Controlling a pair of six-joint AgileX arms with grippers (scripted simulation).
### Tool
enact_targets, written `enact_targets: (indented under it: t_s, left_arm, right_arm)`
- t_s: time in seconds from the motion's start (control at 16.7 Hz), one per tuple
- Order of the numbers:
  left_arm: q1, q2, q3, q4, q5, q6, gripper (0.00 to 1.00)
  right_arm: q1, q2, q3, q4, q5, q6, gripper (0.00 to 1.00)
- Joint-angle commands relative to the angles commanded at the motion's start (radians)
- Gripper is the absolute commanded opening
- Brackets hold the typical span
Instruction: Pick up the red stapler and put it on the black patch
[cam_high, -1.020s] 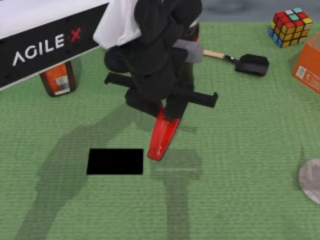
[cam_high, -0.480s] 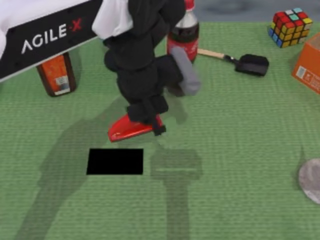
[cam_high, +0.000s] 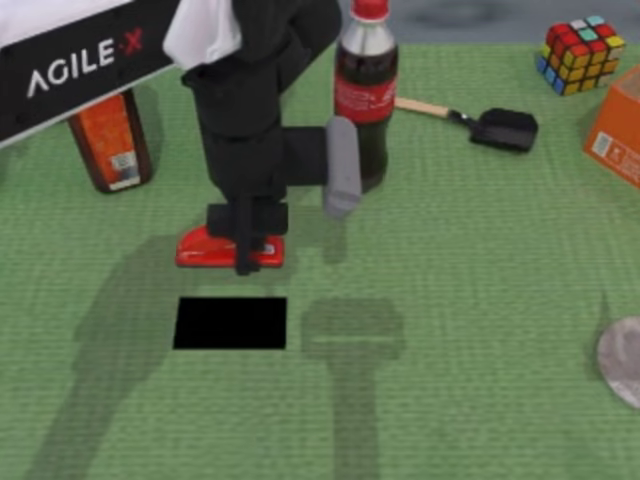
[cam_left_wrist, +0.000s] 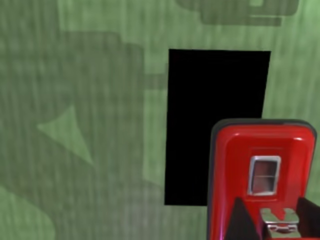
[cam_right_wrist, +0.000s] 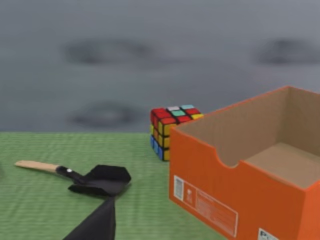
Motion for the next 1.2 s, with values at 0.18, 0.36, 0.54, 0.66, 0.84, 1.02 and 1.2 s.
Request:
enact_targets:
  t_s: [0.18, 0.36, 0.54, 0.66, 0.84, 1.02, 1.2]
  left_arm:
    - [0.0, 0.0, 0.0, 0.0, 0.0, 0.0, 0.0]
    - [-0.005, 0.001, -0.002, 0.005, 0.0, 0.0, 0.0]
    - [0.004, 0.01, -0.065, 0.075, 0.0, 0.005, 0.0]
    - [0.013, 0.025, -0.136, 0.162, 0.0, 0.011, 0.0]
    - [0.026, 0.047, -0.249, 0.302, 0.0, 0.024, 0.0]
    - [0.032, 0.06, -0.311, 0.371, 0.0, 0.033, 0.0]
    - [0.032, 0.06, -0.314, 0.373, 0.0, 0.033, 0.0]
  right_arm:
    - [0.0, 0.0, 0.0, 0.0, 0.0, 0.0, 1.0]
    - [0.0, 0.0, 0.0, 0.0, 0.0, 0.0, 1.0]
    - [0.0, 0.0, 0.0, 0.0, 0.0, 0.0, 1.0]
    - [0.0, 0.0, 0.0, 0.0, 0.0, 0.0, 1.0]
    - [0.0, 0.0, 0.0, 0.0, 0.0, 0.0, 1.0]
    - [0.0, 0.0, 0.0, 0.0, 0.0, 0.0, 1.0]
    - [0.0, 0.0, 0.0, 0.0, 0.0, 0.0, 1.0]
